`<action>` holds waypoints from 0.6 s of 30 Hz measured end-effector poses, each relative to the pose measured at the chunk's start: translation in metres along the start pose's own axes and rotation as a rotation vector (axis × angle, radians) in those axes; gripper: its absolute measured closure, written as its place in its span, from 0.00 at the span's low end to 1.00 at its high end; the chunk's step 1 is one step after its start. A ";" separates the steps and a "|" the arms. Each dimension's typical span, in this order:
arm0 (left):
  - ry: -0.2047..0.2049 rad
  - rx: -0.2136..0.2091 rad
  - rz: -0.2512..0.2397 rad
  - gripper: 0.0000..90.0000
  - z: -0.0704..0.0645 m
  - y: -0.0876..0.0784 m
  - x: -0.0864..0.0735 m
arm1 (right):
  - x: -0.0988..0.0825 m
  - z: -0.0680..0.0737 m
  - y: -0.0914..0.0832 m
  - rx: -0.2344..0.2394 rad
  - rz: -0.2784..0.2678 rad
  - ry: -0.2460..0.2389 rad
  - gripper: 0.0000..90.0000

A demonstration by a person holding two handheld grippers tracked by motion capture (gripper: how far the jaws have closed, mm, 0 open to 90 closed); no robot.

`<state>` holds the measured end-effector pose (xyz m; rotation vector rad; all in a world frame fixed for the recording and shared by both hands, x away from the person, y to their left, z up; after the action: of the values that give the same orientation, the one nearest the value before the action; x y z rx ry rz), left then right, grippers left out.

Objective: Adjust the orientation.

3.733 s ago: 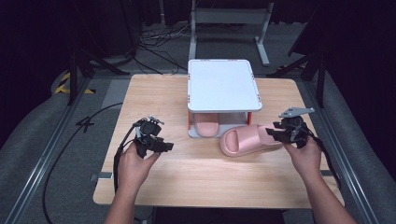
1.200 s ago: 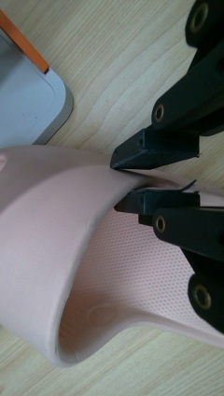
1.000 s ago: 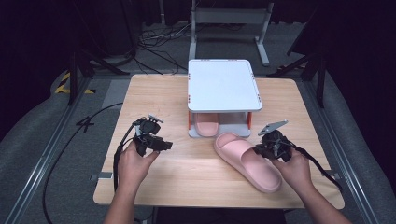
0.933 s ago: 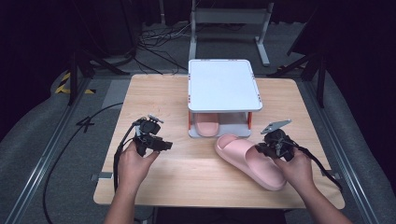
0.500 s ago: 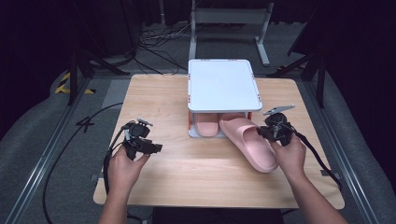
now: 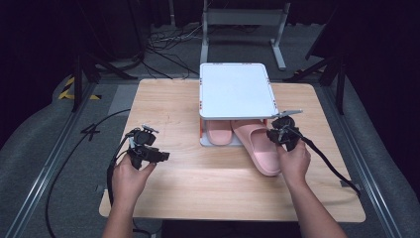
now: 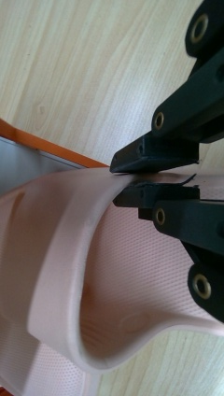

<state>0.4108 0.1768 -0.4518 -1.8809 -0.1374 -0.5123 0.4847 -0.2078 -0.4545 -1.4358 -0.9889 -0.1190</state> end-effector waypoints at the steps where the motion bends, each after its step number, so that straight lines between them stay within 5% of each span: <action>1: 0.000 0.000 0.000 0.56 0.000 0.000 0.000 | 0.000 0.000 0.000 0.000 0.000 0.000 0.90; 7: 0.019 -0.007 0.001 0.56 -0.003 0.001 0.003 | 0.003 0.010 0.008 0.023 0.021 -0.014 0.79; 11: 0.007 -0.010 0.000 0.56 -0.002 0.001 0.003 | 0.001 0.008 -0.006 0.040 -0.013 -0.037 0.68; 14: 0.012 -0.009 0.003 0.56 -0.002 0.001 0.003 | -0.007 0.008 -0.026 0.047 -0.032 -0.084 0.63; 18: 0.011 -0.004 0.007 0.56 -0.003 0.002 0.002 | -0.040 0.021 -0.046 0.075 0.019 -0.193 0.67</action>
<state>0.4122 0.1735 -0.4519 -1.8814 -0.1220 -0.5182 0.4215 -0.2187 -0.4475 -1.4060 -1.1251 0.0715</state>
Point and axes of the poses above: each handheld gripper's, and its own axes: y roughly forward along the jaws, x roughly out of its top, z roughly to its left, the point moved 7 cm from there along y, roughly forward along the jaws, and after that the axes turned 11 degrees about -y, right-handed, at the moved point
